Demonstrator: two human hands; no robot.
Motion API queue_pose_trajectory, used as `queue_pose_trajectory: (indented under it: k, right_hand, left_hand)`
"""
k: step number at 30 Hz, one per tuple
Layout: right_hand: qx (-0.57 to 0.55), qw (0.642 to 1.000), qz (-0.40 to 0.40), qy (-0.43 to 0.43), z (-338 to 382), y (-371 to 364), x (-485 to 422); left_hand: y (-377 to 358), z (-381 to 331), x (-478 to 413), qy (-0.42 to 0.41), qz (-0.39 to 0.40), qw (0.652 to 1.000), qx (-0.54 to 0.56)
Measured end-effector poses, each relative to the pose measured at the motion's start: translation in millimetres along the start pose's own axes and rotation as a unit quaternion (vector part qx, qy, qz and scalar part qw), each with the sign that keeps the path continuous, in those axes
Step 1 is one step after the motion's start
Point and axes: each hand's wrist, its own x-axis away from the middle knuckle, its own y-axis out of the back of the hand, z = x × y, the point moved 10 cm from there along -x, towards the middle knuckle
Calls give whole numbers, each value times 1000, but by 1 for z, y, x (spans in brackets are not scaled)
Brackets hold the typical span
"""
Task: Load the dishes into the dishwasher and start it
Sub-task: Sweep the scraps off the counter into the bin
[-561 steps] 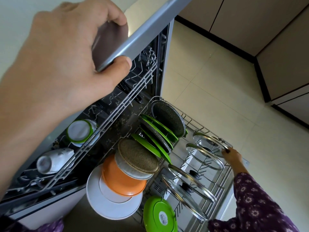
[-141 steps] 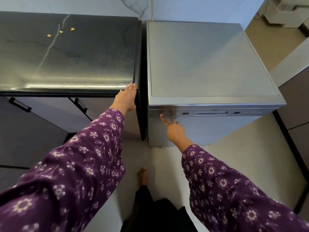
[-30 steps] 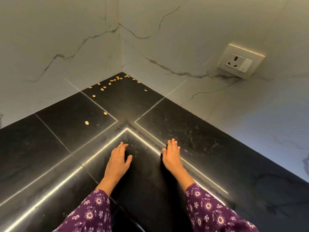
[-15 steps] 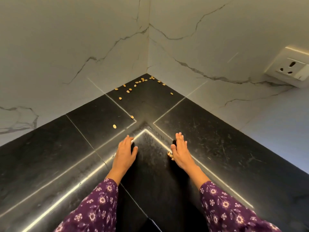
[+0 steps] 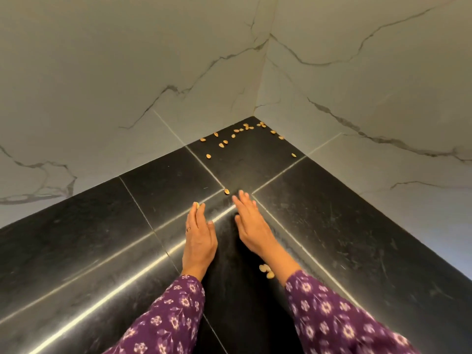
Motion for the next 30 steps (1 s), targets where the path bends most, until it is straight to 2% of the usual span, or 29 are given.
queue_pose_trajectory:
  k: [2, 4, 7, 9, 13, 17, 21, 24, 26, 30]
  right_hand:
    - [69, 993, 54, 84, 30, -22, -38]
    - [161, 965, 114, 175, 55, -52, -59]
    - [252, 919, 193, 234, 63, -87, -70]
    - [270, 910, 225, 221, 54, -95, -72]
    - [221, 952, 176, 117, 13, -68, -68]
    - [189, 967, 163, 57, -24, -40, -35]
    - [40, 996, 75, -6, -41, -3, -54]
    - [-24, 992, 92, -80, -59, -4, -89]
    - [-21, 990, 127, -52, -50, -19, -97]
    - [48, 978, 164, 121, -10, -42, -55]
  left_hand:
    - [0, 4, -1, 10, 2, 999, 37]
    - [3, 9, -3, 26, -7, 997, 72]
    - [3, 16, -7, 54, -8, 994, 96]
    - [1, 17, -7, 61, -2, 994, 90]
    - [-3, 18, -8, 57, 13, 998, 33]
    - [-10, 14, -9, 47, 40, 996, -57]
    - [-18, 13, -9, 25, 67, 986, -149]
    - [-19, 11, -8, 20, 72, 982, -175]
    - [-18, 11, -9, 22, 69, 982, -172]
    - [-17, 11, -10, 24, 54, 984, -167]
